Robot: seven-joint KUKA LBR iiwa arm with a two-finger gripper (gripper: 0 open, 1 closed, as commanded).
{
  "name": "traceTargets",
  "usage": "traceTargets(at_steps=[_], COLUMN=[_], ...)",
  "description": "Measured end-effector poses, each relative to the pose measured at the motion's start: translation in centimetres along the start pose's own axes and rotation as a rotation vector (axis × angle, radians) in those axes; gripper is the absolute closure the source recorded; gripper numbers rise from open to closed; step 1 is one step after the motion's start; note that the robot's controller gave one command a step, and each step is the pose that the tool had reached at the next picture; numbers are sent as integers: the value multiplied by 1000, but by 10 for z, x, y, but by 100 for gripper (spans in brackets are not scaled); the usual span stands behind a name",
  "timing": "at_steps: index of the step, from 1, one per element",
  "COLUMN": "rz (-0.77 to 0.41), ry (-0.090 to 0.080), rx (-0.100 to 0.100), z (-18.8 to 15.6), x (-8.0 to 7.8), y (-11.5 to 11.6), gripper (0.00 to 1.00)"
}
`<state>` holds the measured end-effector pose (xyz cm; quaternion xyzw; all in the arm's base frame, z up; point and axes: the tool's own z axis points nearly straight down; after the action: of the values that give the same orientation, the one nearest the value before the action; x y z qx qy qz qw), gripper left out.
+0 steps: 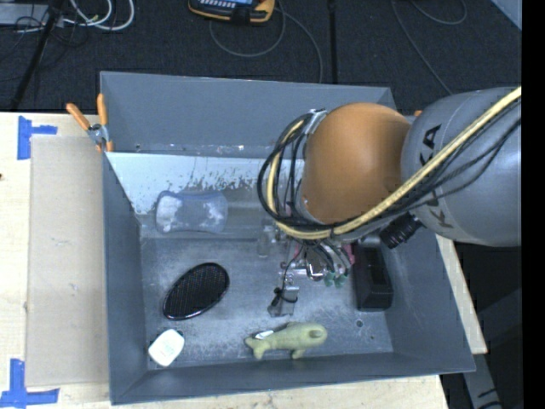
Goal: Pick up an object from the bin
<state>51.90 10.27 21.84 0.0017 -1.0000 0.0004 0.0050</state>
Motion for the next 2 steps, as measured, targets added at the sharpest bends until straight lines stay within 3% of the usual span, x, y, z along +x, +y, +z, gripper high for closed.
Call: traceTargets(at_steps=[1, 2], rz=[3, -32], ry=[-8, -9], rx=[-1, 0], z=[-4, 42], x=[-1, 7], y=[-1, 42], gripper=[0, 0])
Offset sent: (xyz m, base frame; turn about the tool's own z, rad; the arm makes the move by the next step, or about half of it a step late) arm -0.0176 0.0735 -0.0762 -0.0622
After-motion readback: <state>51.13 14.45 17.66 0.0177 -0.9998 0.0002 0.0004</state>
